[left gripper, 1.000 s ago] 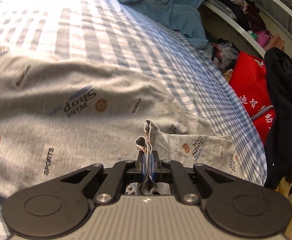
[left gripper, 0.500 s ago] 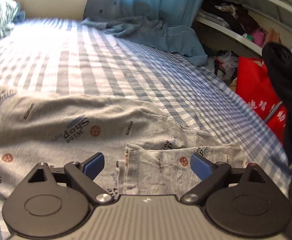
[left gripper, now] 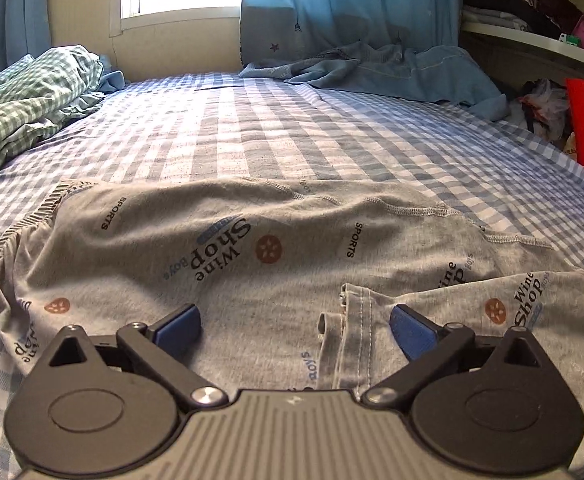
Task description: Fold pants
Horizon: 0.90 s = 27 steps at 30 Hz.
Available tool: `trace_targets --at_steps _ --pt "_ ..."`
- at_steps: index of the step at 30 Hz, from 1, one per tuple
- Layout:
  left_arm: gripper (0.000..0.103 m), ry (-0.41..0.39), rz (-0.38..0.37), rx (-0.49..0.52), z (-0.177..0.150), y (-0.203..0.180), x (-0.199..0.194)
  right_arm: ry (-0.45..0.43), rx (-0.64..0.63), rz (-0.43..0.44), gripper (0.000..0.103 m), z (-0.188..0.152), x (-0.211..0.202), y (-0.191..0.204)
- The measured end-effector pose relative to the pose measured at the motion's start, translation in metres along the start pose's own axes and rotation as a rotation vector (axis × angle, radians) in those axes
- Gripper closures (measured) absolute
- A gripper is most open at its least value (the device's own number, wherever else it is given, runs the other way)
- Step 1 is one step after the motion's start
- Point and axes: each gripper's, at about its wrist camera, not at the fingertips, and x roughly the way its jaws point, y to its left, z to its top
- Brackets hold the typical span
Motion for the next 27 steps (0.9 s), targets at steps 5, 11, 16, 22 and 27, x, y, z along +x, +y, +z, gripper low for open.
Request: trace_targets --at_steps 5,11,16,22,27 --pt "0.000 -0.008 -0.003 -0.023 0.004 0.004 -0.017 -0.026 -0.003 -0.068 0.001 0.005 -0.026 -0.009" --pt "0.000 -0.019 0.017 -0.085 -0.019 0.021 -0.047 -0.071 -0.017 0.005 0.001 -0.004 -0.085 0.011" --pt "0.000 -0.021 0.028 -0.060 -0.031 0.033 -0.066 -0.045 -0.008 0.004 0.001 0.002 -0.083 0.016" --pt "0.000 -0.077 0.056 -0.230 -0.023 0.094 -0.088 -0.120 0.034 0.072 0.001 0.042 -0.096 0.025" --pt "0.000 -0.080 0.076 -0.495 -0.012 0.169 -0.074 -0.201 0.007 0.209 0.001 0.090 -0.097 0.070"
